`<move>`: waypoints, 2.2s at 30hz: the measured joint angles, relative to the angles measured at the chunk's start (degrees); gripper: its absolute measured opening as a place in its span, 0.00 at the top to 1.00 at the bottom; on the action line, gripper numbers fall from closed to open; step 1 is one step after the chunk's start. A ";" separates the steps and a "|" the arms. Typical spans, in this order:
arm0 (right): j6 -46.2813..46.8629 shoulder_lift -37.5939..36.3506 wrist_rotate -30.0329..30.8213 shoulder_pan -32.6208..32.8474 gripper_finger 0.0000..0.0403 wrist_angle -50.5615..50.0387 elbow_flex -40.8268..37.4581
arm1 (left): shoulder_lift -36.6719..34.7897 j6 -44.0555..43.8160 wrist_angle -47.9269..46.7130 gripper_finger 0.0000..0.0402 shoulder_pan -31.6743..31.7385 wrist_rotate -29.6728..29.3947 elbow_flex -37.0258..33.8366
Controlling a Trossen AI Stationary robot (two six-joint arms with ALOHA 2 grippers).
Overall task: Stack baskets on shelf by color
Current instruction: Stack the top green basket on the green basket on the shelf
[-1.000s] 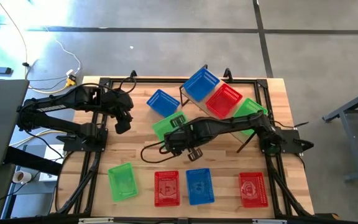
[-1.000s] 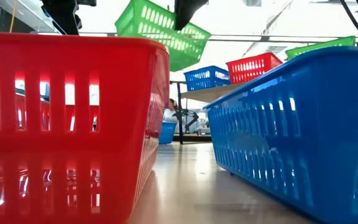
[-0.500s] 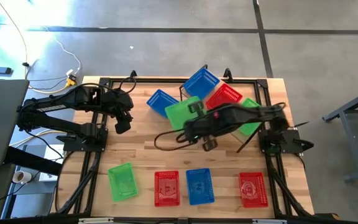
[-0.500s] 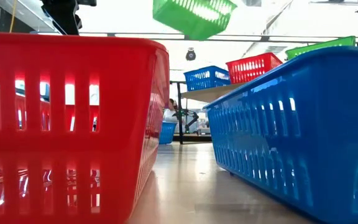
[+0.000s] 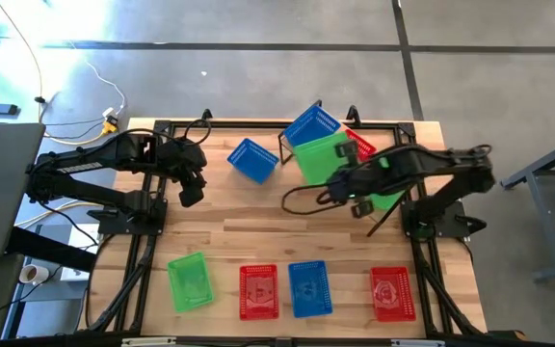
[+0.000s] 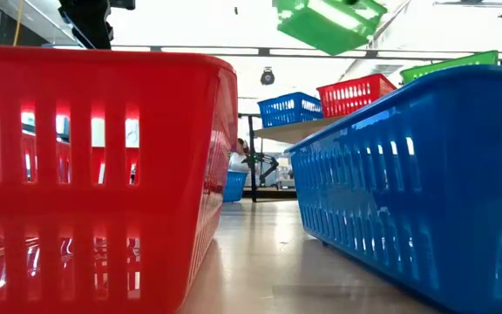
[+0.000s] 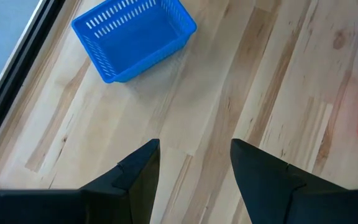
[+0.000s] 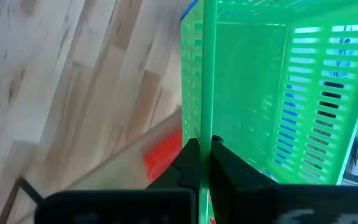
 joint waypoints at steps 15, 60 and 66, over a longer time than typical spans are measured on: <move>-4.87 -18.95 -2.01 1.08 1.00 -2.62 -14.76 | 0.00 -0.50 0.01 0.54 0.02 -0.13 0.00; -18.50 -43.78 -9.22 1.08 1.00 -2.56 -37.42 | 0.02 -12.63 -0.02 0.54 0.04 -7.44 0.00; -18.21 -44.71 -10.12 0.55 1.00 -2.54 -37.42 | 0.02 -12.63 -0.02 0.54 0.04 -7.44 0.00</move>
